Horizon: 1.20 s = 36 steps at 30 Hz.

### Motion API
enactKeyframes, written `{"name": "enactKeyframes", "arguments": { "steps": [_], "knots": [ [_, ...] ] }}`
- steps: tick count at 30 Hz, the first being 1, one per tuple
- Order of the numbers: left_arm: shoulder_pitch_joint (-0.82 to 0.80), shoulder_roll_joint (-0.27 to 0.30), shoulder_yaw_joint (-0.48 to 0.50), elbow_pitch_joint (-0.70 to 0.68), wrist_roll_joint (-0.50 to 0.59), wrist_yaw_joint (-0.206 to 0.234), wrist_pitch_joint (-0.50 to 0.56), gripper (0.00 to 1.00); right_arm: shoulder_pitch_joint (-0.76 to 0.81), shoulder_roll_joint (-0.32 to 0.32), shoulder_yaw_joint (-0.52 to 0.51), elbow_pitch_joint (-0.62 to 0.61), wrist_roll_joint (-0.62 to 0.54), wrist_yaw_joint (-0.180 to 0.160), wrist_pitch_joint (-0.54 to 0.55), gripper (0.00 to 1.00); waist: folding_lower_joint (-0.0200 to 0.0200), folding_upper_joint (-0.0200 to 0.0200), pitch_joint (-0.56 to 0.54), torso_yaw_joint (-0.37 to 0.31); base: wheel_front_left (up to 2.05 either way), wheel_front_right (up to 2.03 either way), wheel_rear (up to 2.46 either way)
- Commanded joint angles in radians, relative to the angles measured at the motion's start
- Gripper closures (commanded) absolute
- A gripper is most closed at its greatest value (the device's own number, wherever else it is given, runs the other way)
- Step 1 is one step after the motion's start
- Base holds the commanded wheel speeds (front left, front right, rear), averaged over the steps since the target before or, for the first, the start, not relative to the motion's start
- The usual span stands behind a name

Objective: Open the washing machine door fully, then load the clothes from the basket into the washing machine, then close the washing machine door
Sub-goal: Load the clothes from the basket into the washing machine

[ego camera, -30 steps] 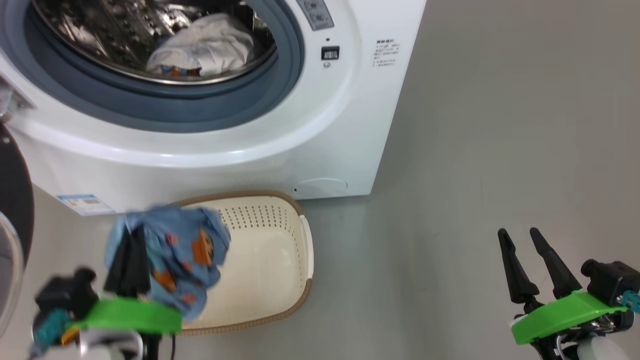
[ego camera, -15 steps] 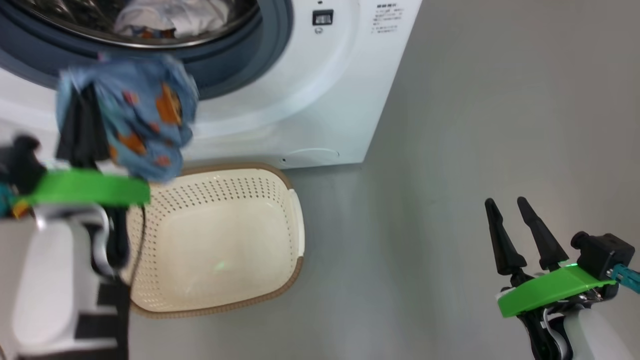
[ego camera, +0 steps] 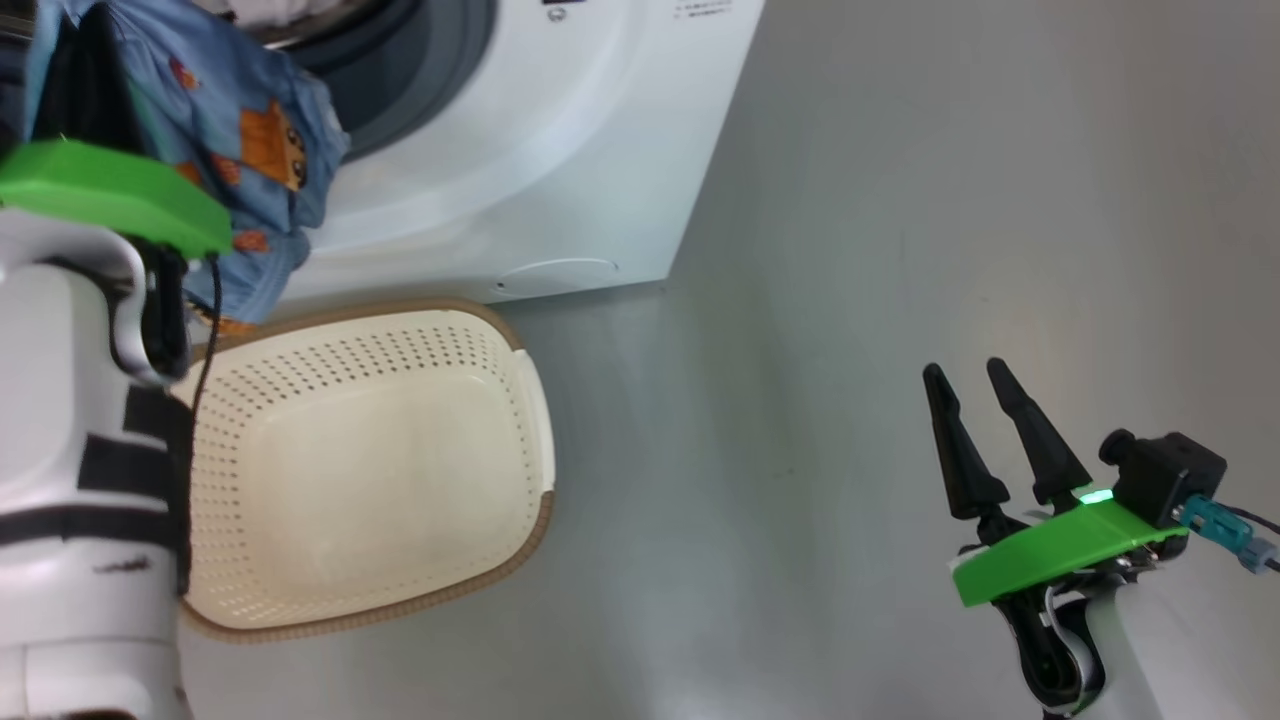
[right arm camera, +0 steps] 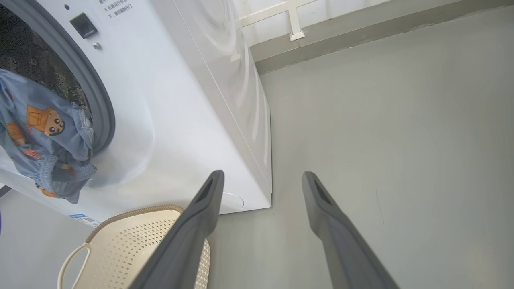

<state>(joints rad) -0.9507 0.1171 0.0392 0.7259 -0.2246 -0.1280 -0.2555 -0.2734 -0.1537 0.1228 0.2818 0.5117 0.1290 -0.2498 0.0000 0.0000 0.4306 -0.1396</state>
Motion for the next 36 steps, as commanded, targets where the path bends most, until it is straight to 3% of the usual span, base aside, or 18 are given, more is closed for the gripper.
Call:
{"name": "enactKeyframes", "arguments": {
  "steps": [1,16,24,28,36],
  "knots": [
    [-0.048,0.047,0.015,0.02,0.004,-0.002,-0.006,1.0,-0.012,0.002,0.029,-0.021,0.009,0.002,-0.012,0.0,0.0,0.0,0.026,-0.027,0.0,0.0,0.0],
    [-0.285,0.1,-0.036,0.399,0.003,-0.002,-0.006,1.0,-0.047,0.025,0.075,-0.019,0.021,0.002,-0.012,0.0,0.0,0.0,0.087,-0.092,0.0,0.0,0.0],
    [-0.375,0.139,-0.069,0.501,0.02,-0.003,-0.005,1.0,-0.061,0.035,0.098,-0.016,0.029,0.002,-0.012,0.0,0.0,0.0,0.116,-0.125,0.0,0.0,0.0],
    [-0.416,0.15,-0.073,0.452,0.026,0.008,-0.006,1.0,-0.067,0.04,0.102,-0.018,0.031,0.002,-0.012,0.0,0.0,0.0,0.133,-0.134,0.0,0.0,0.0],
    [-0.393,0.154,-0.04,0.136,0.056,0.034,-0.006,1.0,-0.08,0.047,0.095,-0.024,0.032,0.002,-0.012,0.0,0.0,0.0,0.162,-0.138,0.0,0.0,0.0]
  ]
}}
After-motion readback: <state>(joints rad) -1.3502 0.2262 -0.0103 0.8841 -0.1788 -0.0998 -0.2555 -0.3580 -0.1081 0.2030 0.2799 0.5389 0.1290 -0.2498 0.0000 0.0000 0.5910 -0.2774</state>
